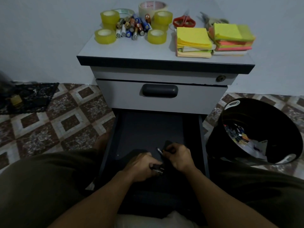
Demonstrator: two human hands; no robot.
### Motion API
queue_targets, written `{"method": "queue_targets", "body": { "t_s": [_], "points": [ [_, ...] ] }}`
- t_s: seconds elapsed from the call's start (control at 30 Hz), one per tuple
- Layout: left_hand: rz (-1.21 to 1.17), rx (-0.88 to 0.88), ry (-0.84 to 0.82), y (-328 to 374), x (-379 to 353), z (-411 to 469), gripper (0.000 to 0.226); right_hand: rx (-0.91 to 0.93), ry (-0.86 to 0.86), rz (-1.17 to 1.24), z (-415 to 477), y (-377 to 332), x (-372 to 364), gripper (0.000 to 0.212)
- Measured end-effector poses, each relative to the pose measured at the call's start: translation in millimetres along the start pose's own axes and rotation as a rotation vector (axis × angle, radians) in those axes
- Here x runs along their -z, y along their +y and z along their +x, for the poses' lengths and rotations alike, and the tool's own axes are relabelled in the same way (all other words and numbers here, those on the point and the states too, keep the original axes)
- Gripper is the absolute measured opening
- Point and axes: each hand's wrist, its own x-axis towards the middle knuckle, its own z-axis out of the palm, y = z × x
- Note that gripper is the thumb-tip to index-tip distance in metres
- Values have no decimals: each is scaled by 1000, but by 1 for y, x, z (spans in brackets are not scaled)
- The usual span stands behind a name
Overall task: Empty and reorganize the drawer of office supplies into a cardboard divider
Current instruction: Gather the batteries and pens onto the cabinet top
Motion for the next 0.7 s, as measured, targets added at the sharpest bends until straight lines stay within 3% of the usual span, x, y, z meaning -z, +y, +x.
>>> {"method": "queue_targets", "body": {
  "t_s": [0.23,0.47,0.7],
  "points": [
    [25,-28,-32,2,-3,7,16,9,-8,-50,2,6,2,22],
    [20,190,130,-14,12,-1,28,48,26,-123,1,6,0,27],
    [32,309,150,-17,10,-4,38,58,16,-218,0,2,-3,20]
  ]
}}
